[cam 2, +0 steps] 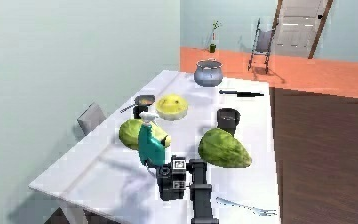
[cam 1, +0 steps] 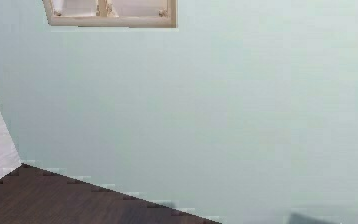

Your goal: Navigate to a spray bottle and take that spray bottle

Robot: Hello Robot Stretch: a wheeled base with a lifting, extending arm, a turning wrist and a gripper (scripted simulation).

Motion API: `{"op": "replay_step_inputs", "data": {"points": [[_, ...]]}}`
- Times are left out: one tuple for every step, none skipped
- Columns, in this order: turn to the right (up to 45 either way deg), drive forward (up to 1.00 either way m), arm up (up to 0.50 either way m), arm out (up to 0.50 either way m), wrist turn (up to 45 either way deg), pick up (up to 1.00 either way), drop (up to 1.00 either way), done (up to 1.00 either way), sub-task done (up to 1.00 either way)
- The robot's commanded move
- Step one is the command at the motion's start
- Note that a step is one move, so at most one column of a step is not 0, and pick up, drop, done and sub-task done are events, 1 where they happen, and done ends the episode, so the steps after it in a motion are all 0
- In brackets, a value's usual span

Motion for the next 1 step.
{"op": "replay_step_inputs", "data": {"points": [[0.0,0.0,0.0,0.0,0.0,0.0,0.0,1.0,0.0]]}}
